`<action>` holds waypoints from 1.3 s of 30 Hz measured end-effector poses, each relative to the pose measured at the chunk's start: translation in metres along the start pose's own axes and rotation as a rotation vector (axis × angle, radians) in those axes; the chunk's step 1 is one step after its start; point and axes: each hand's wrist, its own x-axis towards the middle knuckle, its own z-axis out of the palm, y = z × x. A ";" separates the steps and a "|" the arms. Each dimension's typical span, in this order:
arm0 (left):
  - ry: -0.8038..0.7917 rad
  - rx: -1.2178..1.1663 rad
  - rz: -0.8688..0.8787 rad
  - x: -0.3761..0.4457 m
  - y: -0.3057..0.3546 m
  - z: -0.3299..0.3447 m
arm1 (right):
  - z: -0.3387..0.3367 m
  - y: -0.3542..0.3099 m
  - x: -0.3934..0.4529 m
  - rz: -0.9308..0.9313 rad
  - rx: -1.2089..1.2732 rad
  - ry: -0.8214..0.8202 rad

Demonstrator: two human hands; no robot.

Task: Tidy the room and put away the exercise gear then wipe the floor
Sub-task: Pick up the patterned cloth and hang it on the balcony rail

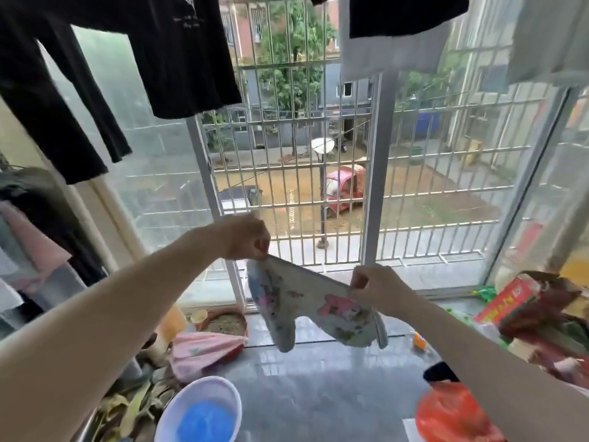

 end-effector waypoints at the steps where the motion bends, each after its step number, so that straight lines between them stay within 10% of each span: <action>1: 0.015 -0.003 -0.031 0.011 -0.006 0.001 | -0.003 0.003 0.016 -0.003 -0.026 0.007; 16: 0.320 0.000 -0.420 0.223 -0.147 -0.019 | -0.043 0.017 0.296 -0.102 -0.471 0.103; 30: 0.461 -0.478 -0.497 0.408 -0.293 -0.018 | -0.078 0.034 0.530 -0.016 -0.532 0.277; 39: 0.608 -0.348 -0.395 0.521 -0.367 -0.021 | -0.094 0.072 0.672 -0.063 -0.480 0.417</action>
